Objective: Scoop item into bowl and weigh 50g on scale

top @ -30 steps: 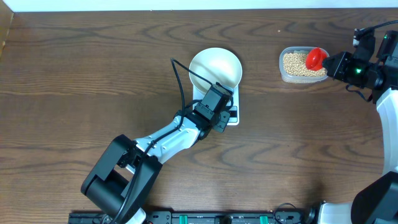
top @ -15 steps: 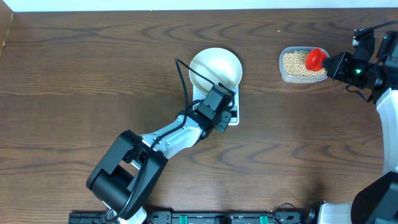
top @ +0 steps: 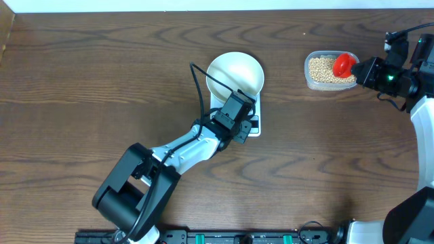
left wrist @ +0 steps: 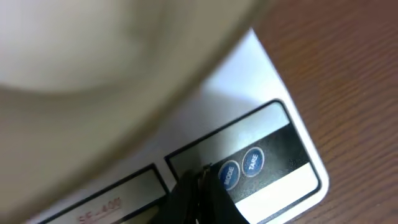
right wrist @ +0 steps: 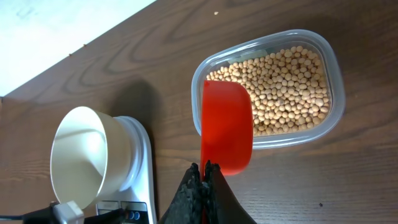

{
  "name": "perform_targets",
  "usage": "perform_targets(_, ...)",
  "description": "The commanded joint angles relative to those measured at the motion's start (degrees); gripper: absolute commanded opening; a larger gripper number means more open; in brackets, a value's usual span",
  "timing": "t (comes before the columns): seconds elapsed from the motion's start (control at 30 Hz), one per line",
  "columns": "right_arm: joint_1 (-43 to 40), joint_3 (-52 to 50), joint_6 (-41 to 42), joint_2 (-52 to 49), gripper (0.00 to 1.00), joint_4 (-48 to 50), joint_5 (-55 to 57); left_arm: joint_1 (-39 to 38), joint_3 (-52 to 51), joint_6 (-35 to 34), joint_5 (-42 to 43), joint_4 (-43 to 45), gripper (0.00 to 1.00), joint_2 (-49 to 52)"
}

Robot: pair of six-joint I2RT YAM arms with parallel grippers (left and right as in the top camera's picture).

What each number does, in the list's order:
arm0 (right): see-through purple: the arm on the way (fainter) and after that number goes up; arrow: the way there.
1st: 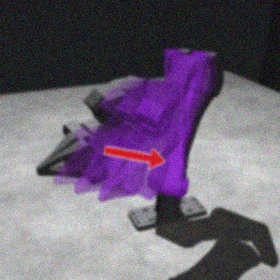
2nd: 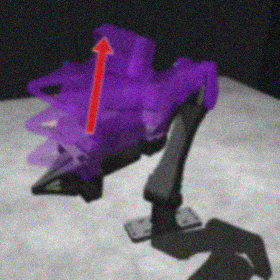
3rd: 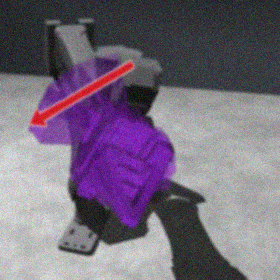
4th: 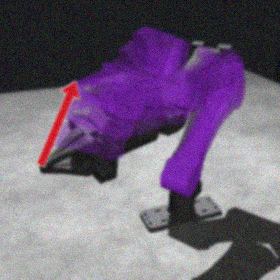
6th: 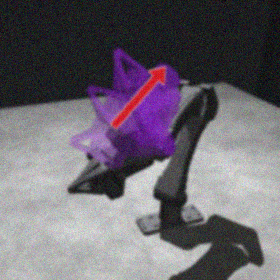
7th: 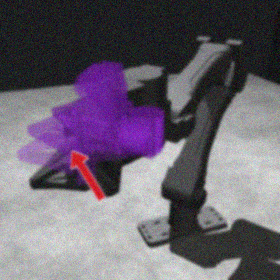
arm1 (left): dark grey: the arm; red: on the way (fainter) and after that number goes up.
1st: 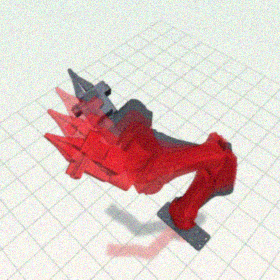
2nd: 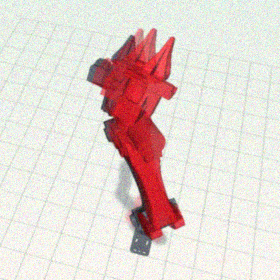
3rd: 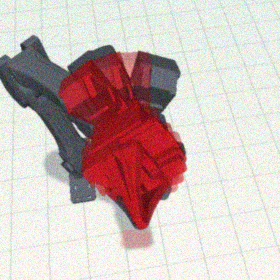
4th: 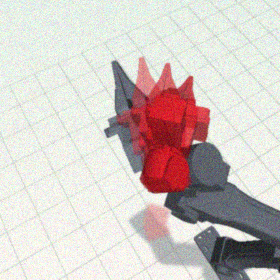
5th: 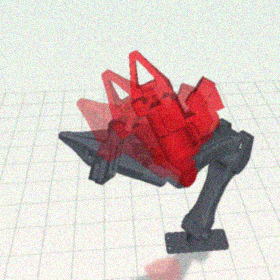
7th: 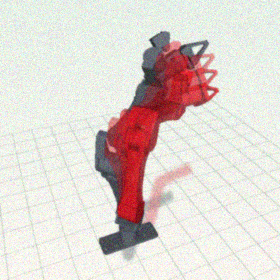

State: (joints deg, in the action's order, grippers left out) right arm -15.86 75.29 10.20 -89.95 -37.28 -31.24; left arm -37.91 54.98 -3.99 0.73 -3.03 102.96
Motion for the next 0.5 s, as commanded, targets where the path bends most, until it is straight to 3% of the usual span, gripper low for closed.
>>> perform_targets(0.0,-0.24,1.09,-0.68,0.33,0.01,0.0,-0.15,0.39,-0.52,0.98,-1.86,0.04,0.07,-3.67)
perform_targets(0.47,-0.24,1.09,-0.9,0.33,0.01,-0.02,-0.17,0.37,-0.55,0.96,-1.86,-0.7,0.08,-0.04)
